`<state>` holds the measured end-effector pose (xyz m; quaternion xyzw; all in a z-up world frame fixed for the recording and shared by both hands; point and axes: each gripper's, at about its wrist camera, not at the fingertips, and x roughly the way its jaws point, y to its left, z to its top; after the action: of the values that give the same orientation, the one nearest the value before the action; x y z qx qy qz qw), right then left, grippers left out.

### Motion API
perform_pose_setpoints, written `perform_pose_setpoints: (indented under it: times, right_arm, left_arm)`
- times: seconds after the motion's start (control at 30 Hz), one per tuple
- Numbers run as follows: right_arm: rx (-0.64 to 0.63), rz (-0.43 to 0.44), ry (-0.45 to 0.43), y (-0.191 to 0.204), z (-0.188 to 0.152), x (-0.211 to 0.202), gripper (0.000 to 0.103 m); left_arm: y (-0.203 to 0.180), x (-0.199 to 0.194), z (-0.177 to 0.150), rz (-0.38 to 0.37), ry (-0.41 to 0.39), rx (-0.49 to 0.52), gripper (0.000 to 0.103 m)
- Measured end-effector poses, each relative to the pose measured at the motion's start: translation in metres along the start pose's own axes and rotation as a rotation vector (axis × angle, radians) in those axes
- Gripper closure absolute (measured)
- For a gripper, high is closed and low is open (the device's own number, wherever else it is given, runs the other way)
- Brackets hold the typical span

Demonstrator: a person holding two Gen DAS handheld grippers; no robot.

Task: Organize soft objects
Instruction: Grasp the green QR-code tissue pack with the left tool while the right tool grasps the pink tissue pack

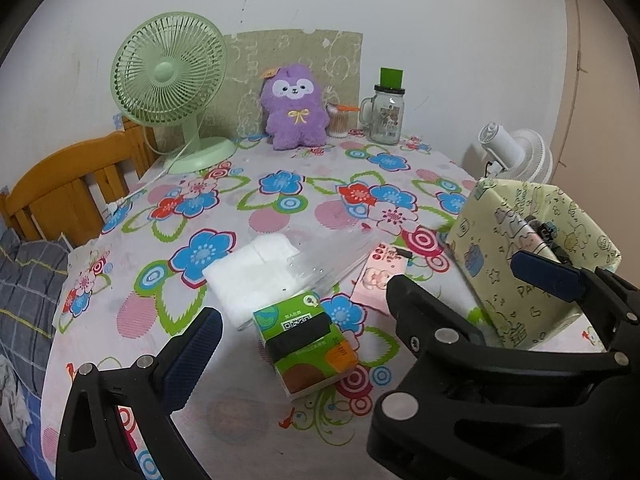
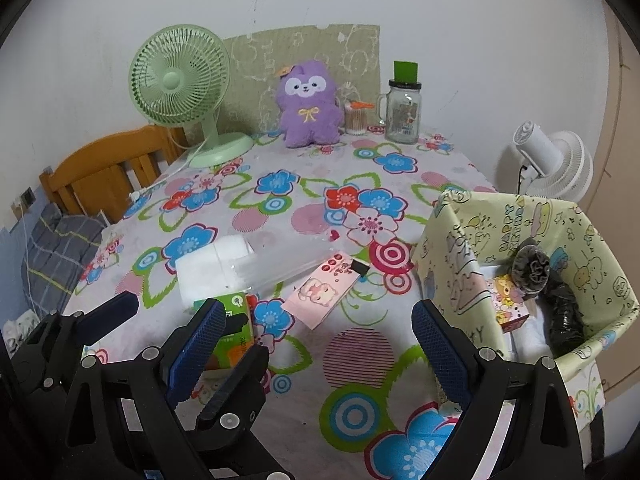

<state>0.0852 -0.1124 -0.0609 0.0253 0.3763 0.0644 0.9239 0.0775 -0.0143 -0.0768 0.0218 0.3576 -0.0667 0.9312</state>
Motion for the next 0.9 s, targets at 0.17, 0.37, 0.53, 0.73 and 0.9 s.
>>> perform_pose_setpoints:
  times: [0.17, 0.37, 0.53, 0.73, 0.9]
  right_arm:
    - [-0.005, -0.005, 0.017, 0.000, 0.000, 0.008, 0.007]
    - [-0.034, -0.034, 0.024, 0.003, 0.002, 0.018, 0.007]
    - [-0.047, -0.031, 0.032, 0.007, 0.003, 0.026, 0.007]
    - [-0.044, -0.022, 0.064, 0.010, 0.002, 0.039, 0.007]
    - [-0.044, -0.026, 0.082, 0.010, 0.001, 0.048, 0.007]
  left_arm:
    - [0.003, 0.008, -0.001, 0.005, 0.018, -0.005, 0.000]
    - [0.007, 0.020, -0.002, -0.001, 0.039, -0.019, 0.002]
    - [0.013, 0.028, -0.003, 0.003, 0.057, -0.035, 0.003]
    - [0.020, 0.036, -0.005, 0.010, 0.077, -0.050, 0.007]
    - [0.022, 0.045, -0.008, 0.008, 0.101, -0.063, 0.010]
